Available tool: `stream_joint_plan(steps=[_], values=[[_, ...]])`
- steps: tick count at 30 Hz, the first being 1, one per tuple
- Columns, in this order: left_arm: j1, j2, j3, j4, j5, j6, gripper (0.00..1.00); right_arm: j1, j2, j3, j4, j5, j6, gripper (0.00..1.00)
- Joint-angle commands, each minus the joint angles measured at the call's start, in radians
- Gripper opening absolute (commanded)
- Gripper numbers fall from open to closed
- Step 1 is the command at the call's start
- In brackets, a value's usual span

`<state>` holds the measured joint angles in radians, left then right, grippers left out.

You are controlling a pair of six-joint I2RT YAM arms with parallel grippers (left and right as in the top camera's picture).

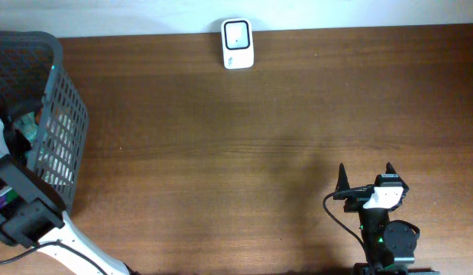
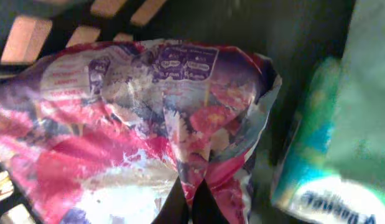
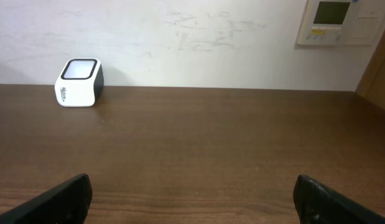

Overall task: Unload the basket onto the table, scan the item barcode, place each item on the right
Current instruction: 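Reach the left gripper into the basket and grasp the pink tissue pack, then carry the pink tissue pack to the table centre and release it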

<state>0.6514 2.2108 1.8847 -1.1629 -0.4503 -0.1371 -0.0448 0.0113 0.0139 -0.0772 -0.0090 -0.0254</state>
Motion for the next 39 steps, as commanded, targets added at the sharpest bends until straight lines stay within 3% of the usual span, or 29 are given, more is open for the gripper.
stream_joint_plan(steps=[1, 6, 9, 11, 14, 17, 20, 23, 26, 30, 33, 35, 36, 37, 39], values=[[0.006, -0.067, 0.108, -0.097, 0.006, -0.059, 0.00, 0.006, -0.008, -0.008, -0.001, -0.002, 0.008, 0.99], [0.006, -0.370, 0.163, -0.007, 0.254, -0.064, 0.00, 0.006, -0.008, -0.008, -0.001, -0.002, 0.008, 0.99], [0.005, -0.466, 0.163, 0.044, 0.349, -0.064, 0.00, 0.006, -0.008, -0.008, -0.001, -0.002, 0.008, 0.99], [0.003, -0.547, 0.163, 0.134, 0.531, -0.069, 0.00, 0.006, -0.008, -0.008, -0.001, -0.002, 0.008, 0.99], [-0.004, -0.666, 0.163, 0.282, 0.843, -0.222, 0.00, 0.006, -0.008, -0.008, -0.001, -0.002, 0.008, 0.99], [-0.158, -0.710, 0.163, 0.374, 1.025, -0.282, 0.00, 0.006, -0.008, -0.008, -0.001, -0.002, 0.008, 0.99], [-0.445, -0.688, 0.163, 0.384, 0.982, -0.282, 0.00, 0.006, -0.008, -0.008, -0.001, -0.002, 0.008, 0.98], [-0.763, -0.582, 0.162, 0.352, 0.718, -0.281, 0.00, 0.006, -0.008, -0.008, -0.001, -0.002, 0.008, 0.99], [-0.937, -0.432, 0.162, 0.335, 0.628, -0.282, 0.00, 0.006, -0.008, -0.008, -0.001, -0.002, 0.008, 0.99], [-1.091, -0.147, 0.162, 0.336, 0.560, -0.286, 0.00, 0.006, -0.008, -0.008, -0.001, -0.002, 0.008, 0.99], [-1.150, 0.038, 0.162, 0.336, 0.554, -0.403, 0.00, 0.006, -0.008, -0.008, -0.001, -0.002, 0.008, 0.99], [-1.167, 0.082, 0.162, 0.336, 0.554, -0.417, 0.00, 0.006, -0.008, -0.008, -0.001, -0.002, 0.008, 0.99], [-1.179, 0.098, 0.162, 0.336, 0.555, -0.416, 0.29, 0.006, -0.008, -0.008, -0.001, -0.002, 0.008, 0.99], [-1.182, 0.098, 0.162, 0.338, 0.555, -0.416, 0.33, 0.006, -0.008, -0.008, -0.001, -0.002, 0.008, 0.99], [-1.185, 0.089, 0.189, 0.340, 0.596, -0.416, 0.52, 0.006, -0.008, -0.008, -0.001, -0.002, 0.008, 0.99]])
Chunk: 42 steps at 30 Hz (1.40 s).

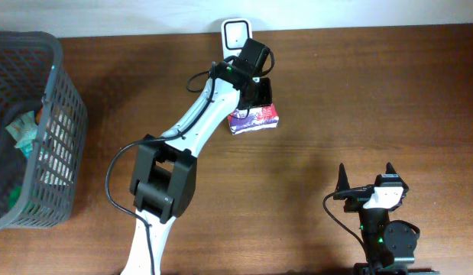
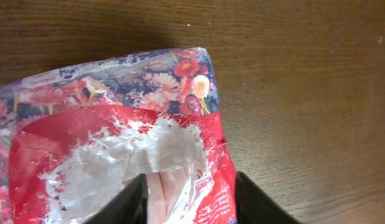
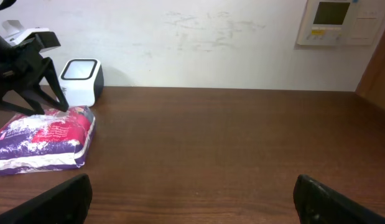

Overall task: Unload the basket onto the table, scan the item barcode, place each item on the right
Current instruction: 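Carry the pink tissue pack to the table centre and release it, then reach the left gripper into the basket and grasp small packets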

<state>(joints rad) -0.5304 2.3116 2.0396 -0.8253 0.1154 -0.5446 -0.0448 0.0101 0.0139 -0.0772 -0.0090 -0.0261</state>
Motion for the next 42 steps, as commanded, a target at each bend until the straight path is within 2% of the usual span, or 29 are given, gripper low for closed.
stream_joint_plan(steps=[1, 3, 5, 8, 9, 10, 12, 14, 16, 18, 20, 26, 28, 31, 33, 35, 37, 40, 42], values=[[-0.002, -0.021, 0.055, 0.001, 0.045, -0.008, 0.59, 0.006, -0.006, -0.008, -0.001, -0.002, 0.008, 0.99], [0.012, -0.060, 0.114, -0.011, 0.045, 0.017, 0.62, 0.006, -0.007, -0.008, -0.001, -0.002, 0.008, 0.99], [0.027, -0.113, 0.150, -0.023, 0.032, 0.123, 0.67, 0.006, -0.006, -0.008, -0.001, -0.002, 0.008, 0.99], [0.074, -0.135, 0.149, -0.187, -0.211, 0.111, 0.67, 0.006, -0.006, -0.008, -0.001, -0.002, 0.008, 0.99], [0.095, -0.126, 0.147, -0.254, -0.264, 0.108, 0.68, 0.006, -0.006, -0.008, -0.001, -0.002, 0.008, 0.99], [0.111, -0.113, 0.146, -0.275, -0.257, 0.108, 0.65, 0.006, -0.006, -0.008, -0.001, -0.002, 0.008, 0.99], [0.143, -0.076, 0.119, -0.268, -0.154, 0.108, 0.62, 0.006, -0.006, -0.008, -0.001, -0.002, 0.008, 0.99], [0.149, -0.001, 0.108, -0.254, -0.039, 0.109, 0.75, 0.006, -0.006, -0.008, -0.001, -0.002, 0.008, 0.99], [0.145, 0.072, 0.108, -0.238, 0.066, 0.109, 0.75, 0.006, -0.006, -0.008, -0.001, -0.002, 0.008, 0.99], [0.145, 0.137, 0.108, -0.198, 0.195, 0.132, 0.70, 0.006, -0.006, -0.008, -0.001, -0.002, 0.008, 0.99], [0.140, 0.145, 0.108, -0.165, 0.297, 0.259, 0.69, 0.006, -0.006, -0.008, -0.001, -0.002, 0.008, 0.98], [0.116, 0.145, 0.122, -0.158, 0.340, 0.270, 0.66, 0.006, -0.006, -0.008, -0.001, -0.002, 0.008, 0.99], [0.116, 0.132, 0.168, -0.161, 0.409, 0.270, 0.65, 0.006, -0.006, -0.008, -0.001, -0.002, 0.008, 0.99], [0.123, 0.079, 0.277, -0.240, 0.411, 0.270, 0.66, 0.006, -0.006, -0.008, -0.001, -0.002, 0.008, 0.99], [0.149, 0.013, 0.362, -0.328, 0.337, 0.270, 0.70, 0.006, -0.006, -0.008, -0.001, -0.002, 0.008, 0.99], [0.201, -0.060, 0.430, -0.433, 0.186, 0.271, 0.75, 0.006, -0.006, -0.008, -0.001, -0.002, 0.008, 0.99], [0.295, -0.161, 0.490, -0.516, 0.175, 0.311, 0.78, 0.006, -0.006, -0.008, -0.001, -0.002, 0.008, 0.99], [0.488, -0.305, 0.499, -0.515, 0.053, 0.326, 0.88, 0.006, -0.006, -0.008, -0.001, -0.002, 0.008, 0.99], [0.655, -0.363, 0.499, -0.516, 0.025, 0.326, 0.92, 0.006, -0.006, -0.008, -0.001, -0.002, 0.008, 0.99]])
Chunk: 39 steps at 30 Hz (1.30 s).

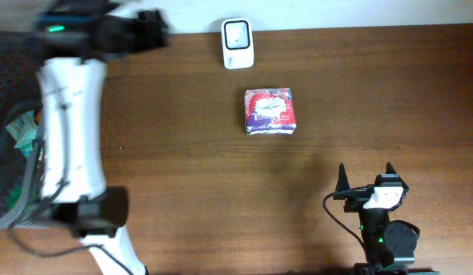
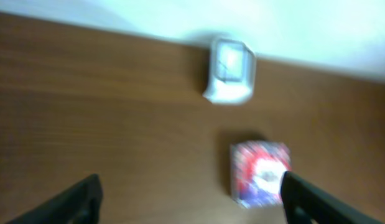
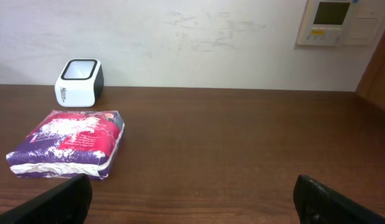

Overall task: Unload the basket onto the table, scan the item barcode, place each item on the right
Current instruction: 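Reach the left gripper into the basket and grasp small packets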

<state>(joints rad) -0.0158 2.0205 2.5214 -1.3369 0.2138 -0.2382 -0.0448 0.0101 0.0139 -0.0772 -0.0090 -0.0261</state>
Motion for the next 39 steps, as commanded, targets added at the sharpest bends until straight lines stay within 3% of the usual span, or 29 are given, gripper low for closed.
stream_joint_plan(steps=[1, 3, 6, 7, 10, 13, 16, 17, 18, 19, 21, 25, 30, 31, 33, 34, 37, 39], values=[[0.209, -0.082, 0.018, -0.007, -0.076, 0.019, 0.92, 0.006, -0.006, -0.008, -0.001, -0.002, 0.008, 0.99], [0.360, -0.079, 0.015, -0.037, -0.154, 0.021, 0.91, 0.006, -0.006, -0.008, -0.001, -0.002, 0.008, 0.99], [0.474, -0.040, 0.009, -0.111, -0.408, 0.222, 0.90, 0.006, -0.006, -0.008, -0.001, -0.002, 0.008, 0.99], [0.507, -0.032, -0.026, -0.109, -0.415, 0.215, 0.90, 0.006, -0.006, -0.008, -0.001, -0.002, 0.008, 0.99], [0.550, -0.013, -0.145, -0.077, -0.463, 0.242, 0.88, 0.006, -0.006, -0.008, -0.001, -0.002, 0.008, 0.99], [0.555, 0.011, -0.382, 0.023, -0.592, 0.334, 0.89, 0.006, -0.006, -0.008, -0.001, -0.002, 0.008, 0.99], [0.556, 0.013, -0.562, 0.219, -0.595, 0.349, 0.88, 0.006, -0.006, -0.008, -0.001, -0.002, 0.008, 0.99], [0.556, 0.014, -0.585, 0.267, -0.595, 0.349, 0.84, 0.006, -0.006, -0.008, -0.001, -0.002, 0.008, 0.99], [0.556, 0.016, -0.614, 0.328, -0.594, 0.349, 0.69, 0.006, -0.006, -0.008, -0.001, -0.002, 0.008, 0.99], [0.556, 0.029, -0.627, 0.380, -0.575, 0.349, 0.66, 0.006, -0.006, -0.008, -0.001, -0.002, 0.008, 0.99], [0.555, 0.079, -0.627, 0.438, -0.404, 0.348, 0.81, 0.006, -0.006, -0.008, -0.001, -0.002, 0.008, 0.99], [0.558, 0.189, -0.627, 0.480, -0.378, 0.330, 0.82, 0.006, -0.006, -0.008, -0.001, -0.002, 0.008, 0.98], [0.596, 0.259, -0.628, 0.430, -0.378, 0.329, 0.69, 0.006, -0.006, -0.008, -0.001, -0.002, 0.008, 0.99], [0.605, 0.262, -0.628, 0.422, -0.378, 0.329, 0.59, 0.006, -0.007, -0.008, -0.001, -0.002, 0.008, 0.99], [0.626, 0.262, -0.628, 0.401, -0.378, 0.329, 0.29, 0.006, -0.006, -0.008, -0.001, -0.002, 0.008, 0.99], [0.628, 0.262, -0.628, 0.382, -0.377, 0.329, 0.00, 0.006, -0.006, -0.008, -0.001, -0.002, 0.008, 0.99], [0.628, 0.252, -0.586, 0.318, -0.367, 0.264, 0.00, 0.006, -0.006, -0.008, -0.001, -0.002, 0.008, 0.98], [0.628, 0.216, -0.492, 0.243, -0.367, 0.117, 0.00, 0.006, -0.006, -0.008, -0.001, -0.002, 0.008, 0.99]])
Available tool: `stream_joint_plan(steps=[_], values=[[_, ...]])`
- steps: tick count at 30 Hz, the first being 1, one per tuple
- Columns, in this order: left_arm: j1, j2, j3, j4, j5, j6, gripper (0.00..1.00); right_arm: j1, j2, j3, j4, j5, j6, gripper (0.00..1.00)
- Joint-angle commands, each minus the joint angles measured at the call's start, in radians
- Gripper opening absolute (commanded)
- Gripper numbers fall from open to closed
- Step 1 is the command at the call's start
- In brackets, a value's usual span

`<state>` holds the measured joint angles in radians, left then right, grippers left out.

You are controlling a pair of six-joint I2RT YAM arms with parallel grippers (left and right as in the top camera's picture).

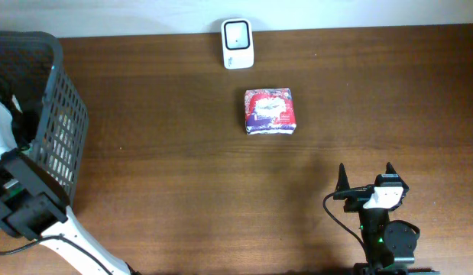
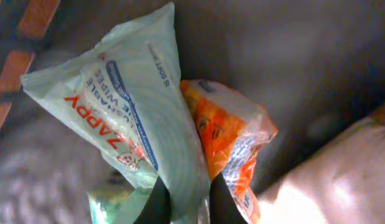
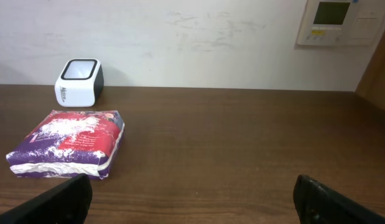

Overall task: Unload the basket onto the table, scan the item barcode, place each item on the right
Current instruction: 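Reach the left gripper into the basket and grasp small packets, then place the orange and teal packets beside the pink pack with left gripper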

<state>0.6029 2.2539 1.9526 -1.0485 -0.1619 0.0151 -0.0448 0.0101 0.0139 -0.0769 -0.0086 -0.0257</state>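
Down in the grey basket [image 1: 64, 130] at the table's left end, my left gripper [image 2: 185, 198] is shut on a pale green wipes pack [image 2: 136, 112]. The pack's thin edge is pinched between the dark fingers [image 2: 160, 204]. An orange pack [image 2: 226, 134] lies right behind it. The white scanner [image 1: 237, 33] stands at the far edge, and a red and purple floral pack [image 1: 270, 111] lies flat on the table just in front of it. My right gripper [image 3: 192, 205] stands open near the front edge, holding nothing.
The basket's high mesh wall [image 1: 68, 153] surrounds my left arm. A pale bag [image 2: 329, 180] lies beside the packs inside it. A white wall with a control panel [image 3: 338, 22] stands behind the table's far edge.
My left gripper was open above the table's far left, facing the scanner and floral pack. Now it is inside the basket, shut on the green wipes pack. The floral pack has not moved.
My left gripper was in the basket, shut on the floral pack. Then it was at that pack on the table by the scanner. Then the pack lay free there while the arm was at the far left. Now the gripper holds a green pack in the basket.
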Motion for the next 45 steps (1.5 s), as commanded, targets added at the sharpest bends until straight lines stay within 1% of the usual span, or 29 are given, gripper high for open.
stream_joint_plan(steps=[1, 6, 11, 12, 13, 15, 16, 17, 19, 20, 21, 23, 24, 25, 27, 28, 29, 30, 32, 33, 37, 38, 39, 40, 41, 43, 44, 45], values=[[0.009, -0.051, 0.116, -0.073, 0.010, -0.158, 0.00, 0.006, -0.006, -0.008, -0.002, -0.002, 0.008, 0.99], [0.009, -0.259, 0.128, -0.074, 0.009, -0.158, 0.00, 0.006, -0.006, -0.008, -0.002, -0.002, 0.008, 0.98], [0.009, -0.300, 0.128, -0.091, 0.017, -0.158, 0.00, 0.006, -0.006, -0.008, -0.002, -0.002, 0.008, 0.99], [0.009, -0.353, 0.128, -0.060, 0.042, -0.161, 0.00, 0.006, -0.006, -0.008, -0.002, -0.002, 0.008, 0.99], [0.009, -0.388, 0.128, -0.042, 0.097, -0.161, 0.00, 0.006, -0.006, -0.008, -0.002, -0.002, 0.008, 0.99], [0.009, -0.484, 0.128, 0.014, 0.327, -0.163, 0.00, 0.006, -0.006, -0.008, -0.002, -0.002, 0.008, 0.99], [0.009, -0.514, 0.128, 0.033, 0.401, -0.182, 0.00, 0.006, -0.006, -0.008, -0.002, -0.002, 0.008, 0.99], [0.005, -0.566, 0.128, 0.053, 0.528, -0.209, 0.00, 0.006, -0.006, -0.008, -0.002, -0.002, 0.008, 0.99], [-0.025, -0.594, 0.128, 0.052, 0.636, -0.209, 0.00, 0.006, -0.006, -0.008, -0.002, -0.002, 0.008, 0.99], [-0.064, -0.599, 0.128, 0.052, 0.695, -0.209, 0.00, 0.006, -0.006, -0.008, -0.002, -0.002, 0.008, 0.99], [-0.091, -0.599, 0.128, 0.051, 0.709, -0.208, 0.00, 0.006, -0.006, -0.008, -0.002, -0.002, 0.008, 0.99], [-0.215, -0.599, 0.128, 0.044, 0.708, -0.125, 0.00, 0.006, -0.006, -0.008, -0.002, -0.002, 0.008, 0.99], [-0.308, -0.597, 0.124, 0.027, 0.700, -0.066, 0.00, 0.006, -0.006, -0.008, -0.002, -0.002, 0.008, 0.99], [-0.360, -0.597, 0.114, 0.013, 0.665, -0.066, 0.00, 0.006, -0.006, -0.008, -0.002, -0.002, 0.008, 0.99], [-0.515, -0.583, 0.056, -0.005, 0.571, -0.061, 0.00, 0.006, -0.006, -0.008, -0.002, -0.002, 0.008, 0.99], [-0.592, -0.568, 0.004, -0.008, 0.533, -0.014, 0.00, 0.006, -0.006, -0.008, -0.002, -0.002, 0.008, 0.99], [-0.663, -0.549, -0.060, -0.007, 0.491, 0.001, 0.00, 0.006, -0.006, -0.008, -0.002, -0.002, 0.008, 0.99], [-0.733, -0.517, -0.127, 0.003, 0.438, 0.001, 0.00, 0.006, -0.006, -0.008, -0.002, -0.002, 0.008, 0.99], [-0.830, -0.441, -0.216, 0.063, 0.412, -0.004, 0.00, 0.006, -0.006, -0.008, -0.002, -0.002, 0.008, 0.99], [-0.869, -0.393, -0.238, 0.099, 0.412, -0.027, 0.00, 0.006, -0.007, -0.008, -0.002, -0.002, 0.008, 0.99], [-0.988, -0.215, -0.244, 0.187, 0.403, -0.029, 0.00, 0.006, -0.006, -0.008, -0.002, -0.002, 0.008, 0.99], [-1.006, -0.180, -0.244, 0.211, 0.401, -0.029, 0.07, 0.006, -0.006, -0.008, -0.002, -0.002, 0.008, 0.99], [-1.018, -0.159, -0.244, 0.215, 0.401, -0.029, 0.17, 0.006, -0.006, -0.008, -0.002, -0.002, 0.008, 0.99], [-1.027, -0.151, -0.244, 0.214, 0.401, -0.029, 0.45, 0.006, -0.006, -0.008, -0.002, -0.002, 0.008, 0.99], [-1.033, -0.150, -0.244, 0.215, 0.401, -0.029, 0.63, 0.006, -0.007, -0.008, -0.002, -0.002, 0.008, 0.99], [-1.030, -0.150, -0.237, 0.217, 0.401, -0.029, 0.75, 0.006, -0.007, -0.008, -0.002, -0.002, 0.008, 0.98], [-1.019, -0.150, -0.219, 0.206, 0.401, -0.029, 0.77, 0.006, -0.006, -0.008, -0.002, -0.002, 0.008, 0.99], [-1.001, -0.150, -0.188, 0.175, 0.401, -0.029, 0.75, 0.006, -0.006, -0.008, -0.002, -0.002, 0.008, 0.99]])
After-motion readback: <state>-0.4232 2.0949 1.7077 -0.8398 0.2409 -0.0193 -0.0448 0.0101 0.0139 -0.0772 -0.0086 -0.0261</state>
